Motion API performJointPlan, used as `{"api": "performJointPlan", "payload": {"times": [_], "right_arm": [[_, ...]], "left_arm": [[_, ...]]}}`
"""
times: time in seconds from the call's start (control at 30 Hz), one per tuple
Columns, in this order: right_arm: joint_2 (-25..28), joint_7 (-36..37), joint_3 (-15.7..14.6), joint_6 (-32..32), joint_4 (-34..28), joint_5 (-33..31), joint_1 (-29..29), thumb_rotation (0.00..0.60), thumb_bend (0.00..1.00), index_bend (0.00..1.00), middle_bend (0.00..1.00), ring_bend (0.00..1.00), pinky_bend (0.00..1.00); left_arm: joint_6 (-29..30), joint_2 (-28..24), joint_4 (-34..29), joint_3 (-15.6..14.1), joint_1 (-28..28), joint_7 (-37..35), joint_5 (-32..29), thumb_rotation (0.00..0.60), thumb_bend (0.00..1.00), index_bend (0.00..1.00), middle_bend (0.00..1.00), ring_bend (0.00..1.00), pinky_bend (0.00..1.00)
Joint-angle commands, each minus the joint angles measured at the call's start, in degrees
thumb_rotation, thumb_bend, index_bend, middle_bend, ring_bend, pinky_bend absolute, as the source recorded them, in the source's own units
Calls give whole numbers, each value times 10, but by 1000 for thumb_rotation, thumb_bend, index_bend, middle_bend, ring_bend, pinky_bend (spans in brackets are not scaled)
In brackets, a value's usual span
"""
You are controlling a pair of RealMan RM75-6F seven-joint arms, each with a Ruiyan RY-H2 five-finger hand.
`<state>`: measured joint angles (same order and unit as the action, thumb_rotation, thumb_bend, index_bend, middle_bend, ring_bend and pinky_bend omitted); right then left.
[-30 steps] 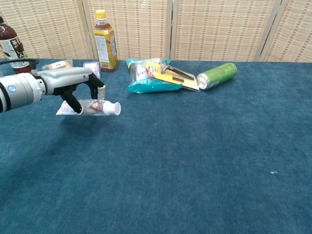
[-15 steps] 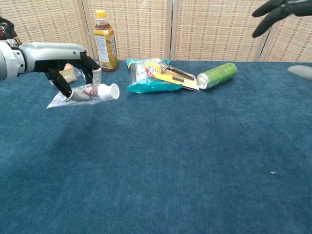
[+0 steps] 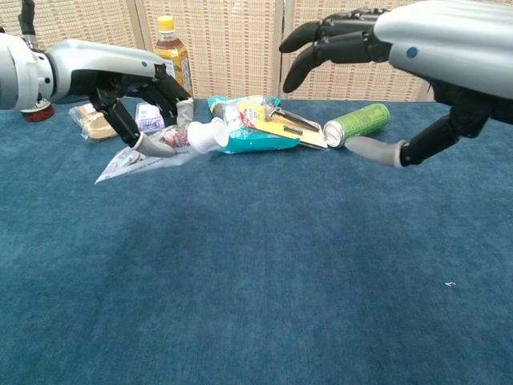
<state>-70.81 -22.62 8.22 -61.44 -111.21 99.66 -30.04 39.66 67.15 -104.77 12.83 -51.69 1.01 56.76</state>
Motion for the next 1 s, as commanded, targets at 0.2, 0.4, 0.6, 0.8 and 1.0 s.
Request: {"api": "performJointPlan", "payload": {"times": [0.2,0.4,0.6,0.8,1.0], "right_arm": [[-57,-73,11,4,28,-7,-25,600,317,251,83,0,0],[-83,-98,11,9,40,-22,-36,600,317,251,56,0,0],[-100,-121,9,13,50,-32,-46,600,317,251,41,0,0],[-112,-136,7,14,57,-40,-54,600,316,251,36,0,0],[-116,-147,4,21,59,-54,-61,600,317,251,36,0,0]], "left_arm": [[-11,4,-19,6,-26,0,-45,600,383,566,622,367,0],[-16,7,-20,5,-43,2,-70,600,384,566,622,367,0],[-11,13,-18,1,-55,9,-87,600,384,566,622,367,1],[-11,12,-22,2,-63,5,-101,600,384,566,622,367,0],[-17,9,-20,1,-69,-2,-111,600,384,566,622,367,1]]}}
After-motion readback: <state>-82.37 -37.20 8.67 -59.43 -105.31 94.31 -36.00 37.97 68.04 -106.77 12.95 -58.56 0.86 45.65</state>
